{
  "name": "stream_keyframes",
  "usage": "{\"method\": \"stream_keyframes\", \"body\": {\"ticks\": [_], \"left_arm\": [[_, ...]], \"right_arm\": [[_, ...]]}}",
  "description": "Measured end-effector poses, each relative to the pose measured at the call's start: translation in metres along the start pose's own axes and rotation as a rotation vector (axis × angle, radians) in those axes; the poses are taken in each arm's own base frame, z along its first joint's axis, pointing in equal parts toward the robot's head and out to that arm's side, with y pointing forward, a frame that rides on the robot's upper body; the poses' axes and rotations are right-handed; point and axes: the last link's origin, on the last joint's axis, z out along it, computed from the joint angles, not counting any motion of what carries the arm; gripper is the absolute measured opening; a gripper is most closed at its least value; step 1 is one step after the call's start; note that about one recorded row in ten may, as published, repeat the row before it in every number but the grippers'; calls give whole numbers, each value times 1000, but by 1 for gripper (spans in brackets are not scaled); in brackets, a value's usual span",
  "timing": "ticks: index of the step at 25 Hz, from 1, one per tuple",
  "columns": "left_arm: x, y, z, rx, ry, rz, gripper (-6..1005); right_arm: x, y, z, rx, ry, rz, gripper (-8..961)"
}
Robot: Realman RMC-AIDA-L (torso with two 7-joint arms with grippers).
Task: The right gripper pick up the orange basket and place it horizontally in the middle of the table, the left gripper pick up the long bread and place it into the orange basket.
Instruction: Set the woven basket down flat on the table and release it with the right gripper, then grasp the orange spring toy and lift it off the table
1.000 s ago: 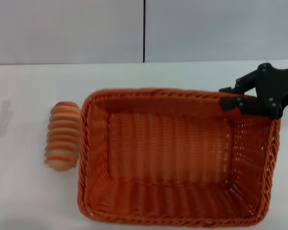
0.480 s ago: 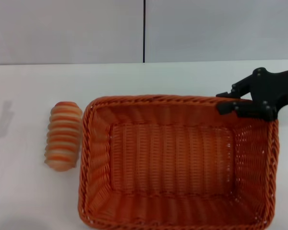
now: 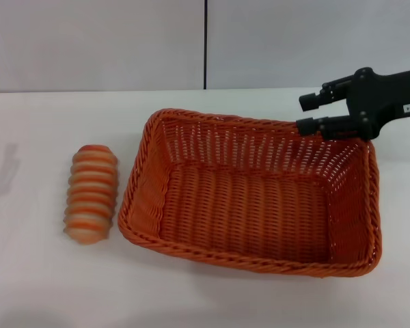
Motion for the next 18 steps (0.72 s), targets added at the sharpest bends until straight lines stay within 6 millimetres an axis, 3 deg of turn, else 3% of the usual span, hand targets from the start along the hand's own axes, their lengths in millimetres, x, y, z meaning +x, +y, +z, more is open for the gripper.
{"method": "stream_keyframes", "body": {"ticks": [2, 7, 10, 18], "left_arm": [[0, 0, 0, 1, -1, 1, 833], [0, -1, 1, 2, -3, 8, 832], [1, -2, 2, -2, -3, 12, 832], [10, -5, 6, -25, 7, 52, 832]], "right_arm": [[0, -3, -1, 20, -6, 0, 470], [2, -9, -10, 97, -77, 5, 470], [8, -10, -23, 195, -210, 14, 470], [58, 9, -71, 563, -602, 108, 470]]}}
